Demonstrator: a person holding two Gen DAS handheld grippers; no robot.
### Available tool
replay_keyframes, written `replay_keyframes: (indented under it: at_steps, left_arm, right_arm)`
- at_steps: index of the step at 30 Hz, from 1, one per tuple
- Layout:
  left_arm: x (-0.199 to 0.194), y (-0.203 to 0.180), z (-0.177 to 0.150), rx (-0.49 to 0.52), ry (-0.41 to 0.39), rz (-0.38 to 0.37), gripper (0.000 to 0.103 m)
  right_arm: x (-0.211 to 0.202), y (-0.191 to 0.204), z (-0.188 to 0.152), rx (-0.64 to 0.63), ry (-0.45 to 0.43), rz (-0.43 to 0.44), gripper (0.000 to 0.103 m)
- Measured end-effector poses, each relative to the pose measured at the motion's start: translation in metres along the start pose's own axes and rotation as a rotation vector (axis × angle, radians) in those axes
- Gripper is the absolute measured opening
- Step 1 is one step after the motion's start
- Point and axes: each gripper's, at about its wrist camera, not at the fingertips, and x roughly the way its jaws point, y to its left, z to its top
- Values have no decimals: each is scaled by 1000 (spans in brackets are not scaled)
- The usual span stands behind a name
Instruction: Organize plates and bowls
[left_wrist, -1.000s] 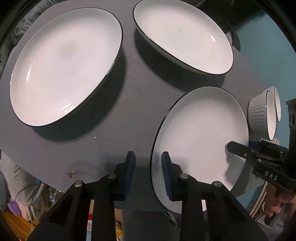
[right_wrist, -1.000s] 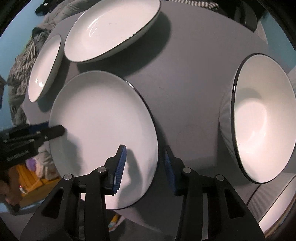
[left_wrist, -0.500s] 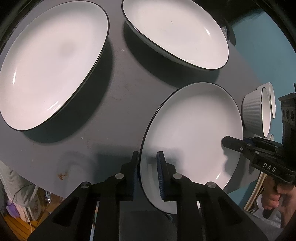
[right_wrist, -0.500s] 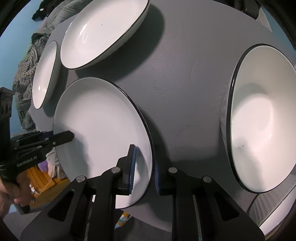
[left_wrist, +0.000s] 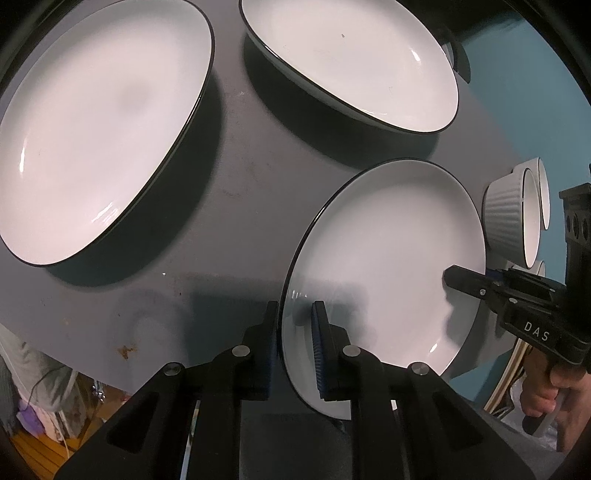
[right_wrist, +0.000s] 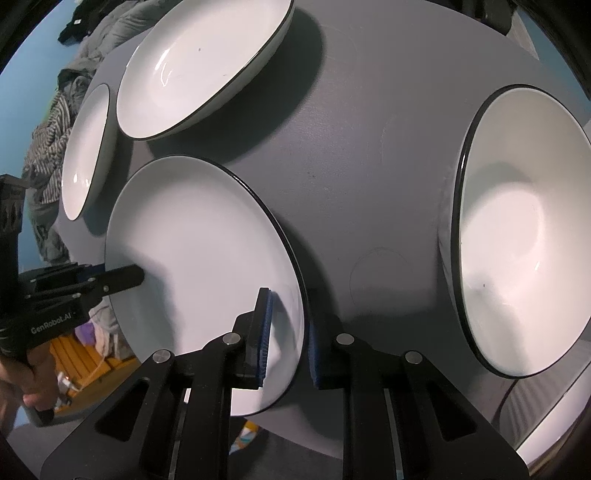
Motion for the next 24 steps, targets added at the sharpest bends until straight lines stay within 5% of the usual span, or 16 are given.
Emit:
replay_keyframes:
  at_steps: [24]
  left_arm:
    - [-15, -26, 48, 14, -12, -11, 16]
  right_arm:
    - [-24, -11, 15, 20, -19, 33, 15]
